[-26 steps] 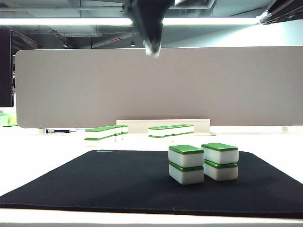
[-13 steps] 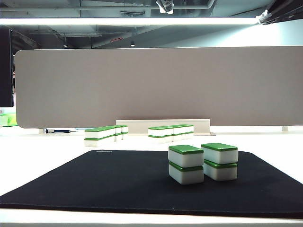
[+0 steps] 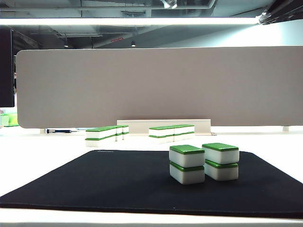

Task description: Take a mahjong tile from the mahjong wall and then place it on the table close to you.

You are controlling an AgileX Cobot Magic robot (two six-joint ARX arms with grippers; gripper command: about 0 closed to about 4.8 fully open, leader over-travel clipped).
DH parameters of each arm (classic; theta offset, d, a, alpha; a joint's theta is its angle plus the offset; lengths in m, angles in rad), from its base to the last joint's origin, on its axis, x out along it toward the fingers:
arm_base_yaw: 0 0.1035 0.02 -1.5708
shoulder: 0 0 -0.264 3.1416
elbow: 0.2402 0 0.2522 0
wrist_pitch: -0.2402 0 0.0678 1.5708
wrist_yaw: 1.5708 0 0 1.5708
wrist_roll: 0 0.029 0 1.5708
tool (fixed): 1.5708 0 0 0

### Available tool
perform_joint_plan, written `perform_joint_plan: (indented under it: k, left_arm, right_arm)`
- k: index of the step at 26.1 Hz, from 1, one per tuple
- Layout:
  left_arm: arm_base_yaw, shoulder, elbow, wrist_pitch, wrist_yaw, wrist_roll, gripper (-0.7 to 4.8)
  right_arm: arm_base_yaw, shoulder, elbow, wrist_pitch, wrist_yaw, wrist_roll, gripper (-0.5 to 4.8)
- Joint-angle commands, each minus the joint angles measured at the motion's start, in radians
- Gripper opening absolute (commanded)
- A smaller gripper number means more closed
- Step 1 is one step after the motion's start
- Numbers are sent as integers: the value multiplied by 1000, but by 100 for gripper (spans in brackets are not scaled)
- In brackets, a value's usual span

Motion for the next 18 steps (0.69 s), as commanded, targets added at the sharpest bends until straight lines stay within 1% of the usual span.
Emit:
perform_joint_plan:
  k: [1, 2, 5, 7, 8, 9, 14, 18]
  left_arm:
    - [5, -110, -190, 275, 3, 8, 17]
    - [8, -150, -266, 354, 3, 14, 17]
    - [27, -251, -454, 528, 9, 16, 17]
    - [43, -310, -555, 608, 11, 15, 17]
    - [64, -368, -645, 672, 10, -2, 17]
    - [80, -406, -698, 703, 11, -15, 17]
    - [173, -539, -885, 777, 14, -108, 17]
    - [293, -655, -1045, 787, 14, -188, 17]
  right_arm:
    - [1, -2, 3, 10, 2, -2, -1]
    - [1, -2, 3, 10, 2, -2, -1]
    - [2, -2, 3, 10, -5, -2, -1]
    - [2, -2, 3, 10, -4, -2, -1]
    - [1, -2, 3, 10, 5, -2, -1]
    - [1, -2, 3, 10, 7, -2, -1]
    - [2, -2, 3, 10, 5, -2, -1]
    - [2, -2, 3, 10, 5, -2, -1]
